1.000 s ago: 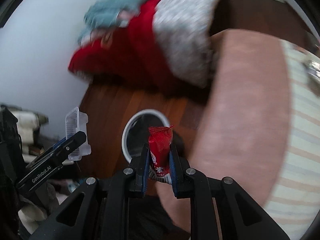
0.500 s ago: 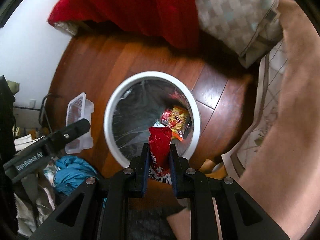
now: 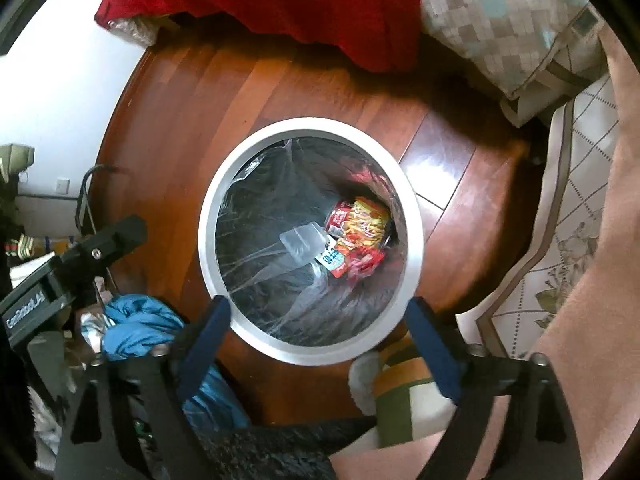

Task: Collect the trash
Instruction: 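Carry the tray and red wrapper over the bin and open both tools, then move both tools back over the table toward the remaining packages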

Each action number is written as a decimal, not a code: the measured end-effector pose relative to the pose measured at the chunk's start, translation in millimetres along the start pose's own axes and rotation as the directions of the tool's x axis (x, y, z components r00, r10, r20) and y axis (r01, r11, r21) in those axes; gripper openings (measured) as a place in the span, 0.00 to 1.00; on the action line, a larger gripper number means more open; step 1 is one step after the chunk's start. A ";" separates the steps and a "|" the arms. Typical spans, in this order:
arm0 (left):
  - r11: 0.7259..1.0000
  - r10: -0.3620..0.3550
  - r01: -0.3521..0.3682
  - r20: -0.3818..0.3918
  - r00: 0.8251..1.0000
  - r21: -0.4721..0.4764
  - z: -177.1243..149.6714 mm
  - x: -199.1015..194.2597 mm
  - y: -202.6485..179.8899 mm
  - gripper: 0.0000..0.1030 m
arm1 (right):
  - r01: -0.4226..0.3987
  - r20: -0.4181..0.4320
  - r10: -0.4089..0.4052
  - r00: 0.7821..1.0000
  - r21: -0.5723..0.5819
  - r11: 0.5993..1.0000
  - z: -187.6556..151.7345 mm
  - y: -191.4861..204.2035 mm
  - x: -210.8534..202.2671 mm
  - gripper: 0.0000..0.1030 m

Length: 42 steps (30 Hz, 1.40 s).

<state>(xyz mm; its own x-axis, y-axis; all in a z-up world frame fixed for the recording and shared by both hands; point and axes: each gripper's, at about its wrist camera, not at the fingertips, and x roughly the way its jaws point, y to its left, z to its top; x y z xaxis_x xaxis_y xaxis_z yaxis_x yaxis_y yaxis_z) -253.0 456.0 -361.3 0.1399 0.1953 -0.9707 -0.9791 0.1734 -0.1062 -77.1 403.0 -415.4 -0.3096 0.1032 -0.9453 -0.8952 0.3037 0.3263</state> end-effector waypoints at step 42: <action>0.984 0.013 -0.072 0.335 0.942 0.164 -122.8 -220.2 -102.0 0.98 | -0.102 0.429 0.081 0.900 0.026 0.994 -152.0 -35.6 -278.1 1.00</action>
<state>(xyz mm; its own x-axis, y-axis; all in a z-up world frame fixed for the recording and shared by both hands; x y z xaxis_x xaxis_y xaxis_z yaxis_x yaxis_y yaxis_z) -202.1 276.7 -163.1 0.1686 0.5095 -0.8438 -0.9491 0.3148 0.0005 -7.9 219.5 -163.9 -0.2136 0.5237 -0.8247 -0.8504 0.3157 0.4208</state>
